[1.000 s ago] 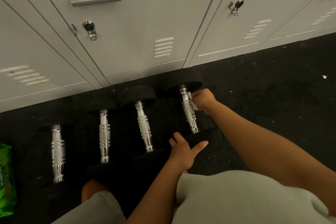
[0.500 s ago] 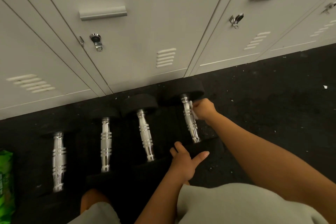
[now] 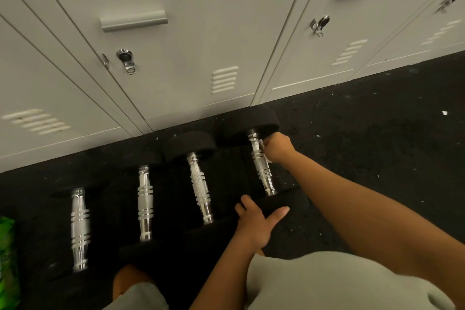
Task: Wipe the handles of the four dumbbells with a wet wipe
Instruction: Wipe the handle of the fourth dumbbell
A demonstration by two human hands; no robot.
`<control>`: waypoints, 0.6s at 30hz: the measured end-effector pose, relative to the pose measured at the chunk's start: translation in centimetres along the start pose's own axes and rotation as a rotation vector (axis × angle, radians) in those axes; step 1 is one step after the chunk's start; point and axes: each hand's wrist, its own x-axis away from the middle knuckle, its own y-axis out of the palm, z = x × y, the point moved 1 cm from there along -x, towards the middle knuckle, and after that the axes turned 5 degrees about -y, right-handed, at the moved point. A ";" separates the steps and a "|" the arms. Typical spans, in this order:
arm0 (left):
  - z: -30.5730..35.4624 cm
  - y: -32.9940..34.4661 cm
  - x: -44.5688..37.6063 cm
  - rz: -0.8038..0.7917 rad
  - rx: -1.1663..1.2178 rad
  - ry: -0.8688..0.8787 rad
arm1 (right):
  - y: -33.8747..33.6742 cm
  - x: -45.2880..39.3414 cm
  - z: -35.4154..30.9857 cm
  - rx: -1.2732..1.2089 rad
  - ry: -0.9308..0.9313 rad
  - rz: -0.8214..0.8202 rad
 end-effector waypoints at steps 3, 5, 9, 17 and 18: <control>-0.1 0.0 -0.1 0.005 0.012 -0.017 | 0.2 0.5 0.5 -0.003 -0.008 -0.016; -0.2 0.0 -0.3 -0.001 0.024 -0.017 | 0.1 1.3 0.7 0.032 0.036 -0.088; -0.2 0.3 -0.3 0.011 0.031 -0.008 | -0.4 1.0 0.5 0.050 0.036 -0.116; -0.3 0.3 -0.5 0.033 0.024 -0.023 | -0.2 2.4 1.5 0.233 0.061 -0.298; -0.3 0.3 -0.5 0.041 0.012 -0.022 | -0.2 2.2 1.5 0.196 0.054 -0.297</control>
